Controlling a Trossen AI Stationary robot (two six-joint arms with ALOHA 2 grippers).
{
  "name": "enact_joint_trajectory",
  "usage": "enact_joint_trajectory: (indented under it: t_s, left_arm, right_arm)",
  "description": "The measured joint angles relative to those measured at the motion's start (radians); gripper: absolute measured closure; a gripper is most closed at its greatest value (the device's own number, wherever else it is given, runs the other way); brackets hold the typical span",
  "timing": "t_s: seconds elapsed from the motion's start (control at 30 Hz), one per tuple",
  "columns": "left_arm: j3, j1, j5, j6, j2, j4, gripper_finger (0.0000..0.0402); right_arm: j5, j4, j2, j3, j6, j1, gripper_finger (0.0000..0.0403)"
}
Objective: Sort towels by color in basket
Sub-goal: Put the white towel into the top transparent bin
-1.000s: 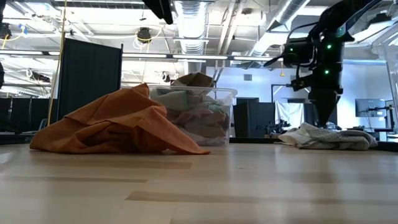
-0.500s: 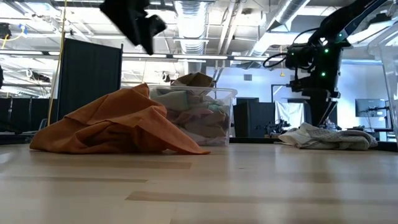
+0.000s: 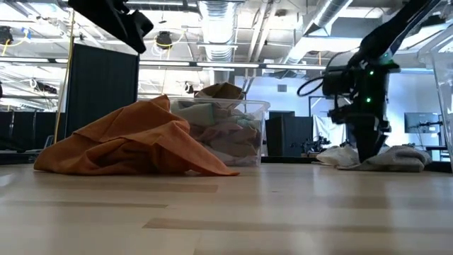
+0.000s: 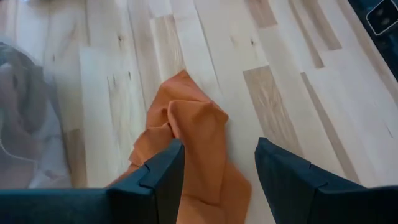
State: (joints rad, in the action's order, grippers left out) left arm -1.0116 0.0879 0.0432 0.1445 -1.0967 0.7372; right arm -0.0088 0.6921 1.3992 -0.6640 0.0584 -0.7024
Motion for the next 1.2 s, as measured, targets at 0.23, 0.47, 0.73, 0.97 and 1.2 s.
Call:
enact_joint_trajectory:
  t_s: [0.23,0.47,0.73,0.97,1.2]
  left_arm:
    - [0.055,0.001,0.000,-0.015,0.032,-0.037,0.0214]
    - [0.055,0.018,-0.002,-0.025,0.030,-0.014,0.0214]
    - [0.055,0.024,-0.012,-0.024,0.031,-0.013,0.0214]
    - [0.055,0.024,-0.019,-0.014,0.031,-0.010,0.0214]
    - [0.055,0.024,-0.026,-0.010,0.031,-0.010,0.0214]
  right_arm:
    - [0.089,-0.032,0.168,-0.017,0.043,0.083,0.0150]
    - [0.176,-0.034,0.103,-0.036,0.111,0.171,0.0251]
    - [0.096,-0.037,-0.009,-0.038,0.149,0.231,0.0367]
    - [0.078,-0.046,-0.092,-0.040,0.207,0.344,0.0367]
    - [0.083,-0.038,-0.210,-0.050,0.248,0.426,0.0367]
